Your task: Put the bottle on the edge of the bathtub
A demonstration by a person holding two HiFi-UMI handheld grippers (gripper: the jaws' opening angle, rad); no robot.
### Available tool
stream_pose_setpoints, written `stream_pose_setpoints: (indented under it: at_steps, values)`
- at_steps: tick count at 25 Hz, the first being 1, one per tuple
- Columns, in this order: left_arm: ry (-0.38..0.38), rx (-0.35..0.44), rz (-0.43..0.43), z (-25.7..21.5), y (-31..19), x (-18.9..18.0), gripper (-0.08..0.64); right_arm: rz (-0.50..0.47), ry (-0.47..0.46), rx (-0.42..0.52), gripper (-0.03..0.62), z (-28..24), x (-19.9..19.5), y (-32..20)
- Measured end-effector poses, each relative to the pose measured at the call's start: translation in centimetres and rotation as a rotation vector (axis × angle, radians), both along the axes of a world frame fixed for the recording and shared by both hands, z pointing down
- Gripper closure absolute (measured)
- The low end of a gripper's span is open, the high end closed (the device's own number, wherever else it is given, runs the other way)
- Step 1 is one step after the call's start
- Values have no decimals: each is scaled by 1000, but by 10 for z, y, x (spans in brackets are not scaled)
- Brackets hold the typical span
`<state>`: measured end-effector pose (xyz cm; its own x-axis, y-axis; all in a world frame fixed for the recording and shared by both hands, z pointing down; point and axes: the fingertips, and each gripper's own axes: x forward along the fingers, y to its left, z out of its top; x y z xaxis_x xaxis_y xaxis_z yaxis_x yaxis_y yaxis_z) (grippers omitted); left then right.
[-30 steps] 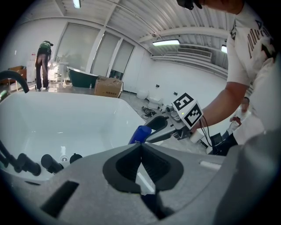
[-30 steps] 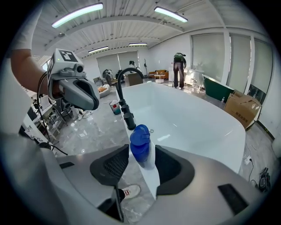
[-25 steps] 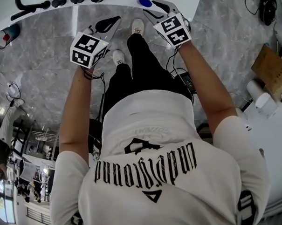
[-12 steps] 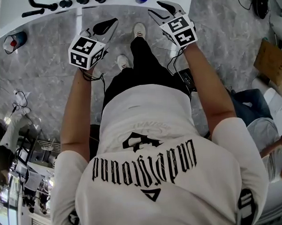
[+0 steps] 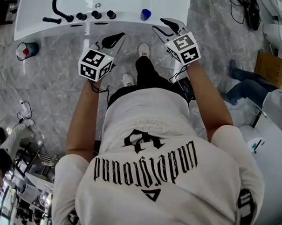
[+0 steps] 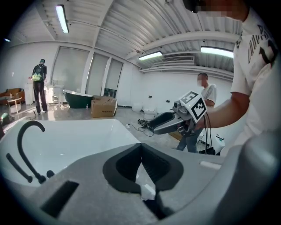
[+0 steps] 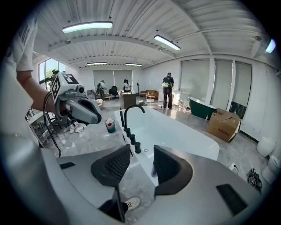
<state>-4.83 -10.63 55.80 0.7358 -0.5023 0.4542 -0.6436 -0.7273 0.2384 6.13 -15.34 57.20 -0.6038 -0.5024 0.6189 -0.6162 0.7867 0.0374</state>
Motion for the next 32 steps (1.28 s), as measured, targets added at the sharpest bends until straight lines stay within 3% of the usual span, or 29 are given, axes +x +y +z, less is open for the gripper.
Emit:
stream_pose_setpoints:
  at_steps: [17,21,24,27,32]
  values:
    - [94,275,-23,-171,43,-11,545,4,-170,236,525,-176,-20,74]
    - [175,298,-19,-207,56,-12,545,8,-209,287,540,-205,-23,87]
    - [193,322,-19,-225,69,-15,545,19,-243,306,546,-225,-24,98]
    - [246,290,-16,-234,85,-19,546,20,-286,305,557,-245,-28,112]
    - [242,321,-12,-244,94,-33,545,13,-336,356,574,-270,-41,122]
